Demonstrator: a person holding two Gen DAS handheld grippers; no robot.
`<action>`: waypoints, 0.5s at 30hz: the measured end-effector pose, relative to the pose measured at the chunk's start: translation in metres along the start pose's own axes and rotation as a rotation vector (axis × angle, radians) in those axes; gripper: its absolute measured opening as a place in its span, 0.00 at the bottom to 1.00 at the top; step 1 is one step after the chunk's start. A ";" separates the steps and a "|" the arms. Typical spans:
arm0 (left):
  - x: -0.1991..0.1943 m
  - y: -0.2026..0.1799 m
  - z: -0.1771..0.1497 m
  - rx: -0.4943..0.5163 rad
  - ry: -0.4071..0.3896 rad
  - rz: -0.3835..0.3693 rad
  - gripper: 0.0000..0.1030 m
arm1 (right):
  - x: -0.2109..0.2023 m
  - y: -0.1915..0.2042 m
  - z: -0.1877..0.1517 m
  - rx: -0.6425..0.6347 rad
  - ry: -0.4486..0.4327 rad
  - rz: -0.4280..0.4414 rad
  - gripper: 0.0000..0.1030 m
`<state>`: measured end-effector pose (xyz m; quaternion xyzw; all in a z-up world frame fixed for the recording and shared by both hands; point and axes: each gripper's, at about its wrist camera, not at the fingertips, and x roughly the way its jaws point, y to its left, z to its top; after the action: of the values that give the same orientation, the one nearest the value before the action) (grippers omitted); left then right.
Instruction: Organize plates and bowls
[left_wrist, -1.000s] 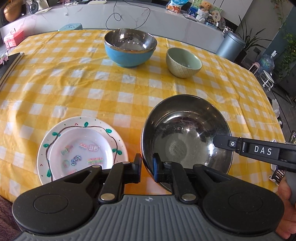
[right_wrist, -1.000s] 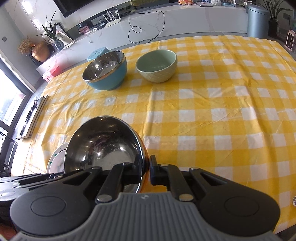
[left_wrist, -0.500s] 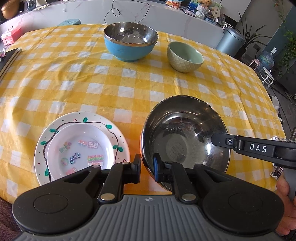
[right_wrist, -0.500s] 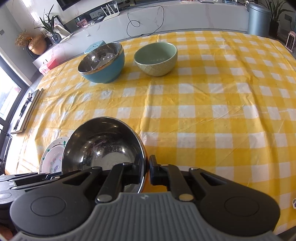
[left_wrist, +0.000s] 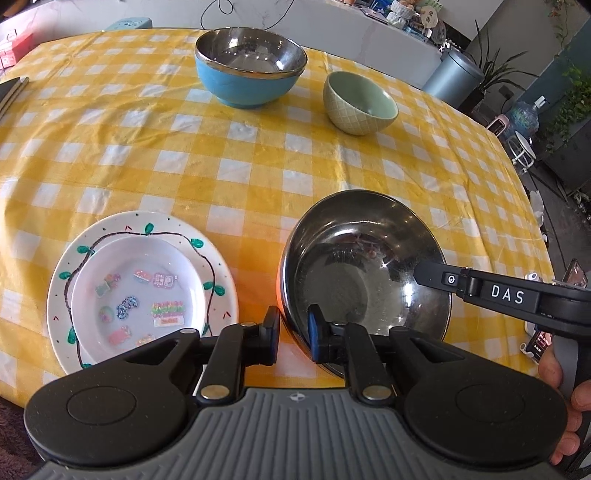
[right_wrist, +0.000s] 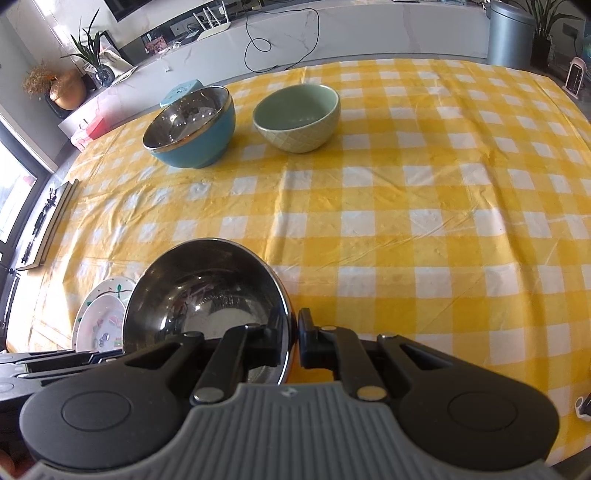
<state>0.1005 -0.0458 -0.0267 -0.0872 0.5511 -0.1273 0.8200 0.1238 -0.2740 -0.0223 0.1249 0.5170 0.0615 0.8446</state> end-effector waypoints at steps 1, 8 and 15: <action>0.001 0.001 0.001 -0.005 0.001 -0.003 0.17 | 0.001 0.000 0.000 0.000 0.000 -0.002 0.06; 0.005 -0.002 0.005 0.008 -0.012 0.020 0.22 | 0.007 0.001 0.003 0.004 0.003 -0.005 0.10; -0.011 -0.003 0.009 0.058 -0.077 0.063 0.44 | -0.010 0.007 0.008 -0.025 -0.077 -0.010 0.33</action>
<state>0.1046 -0.0449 -0.0128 -0.0509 0.5178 -0.1139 0.8464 0.1261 -0.2712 -0.0081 0.1141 0.4840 0.0587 0.8656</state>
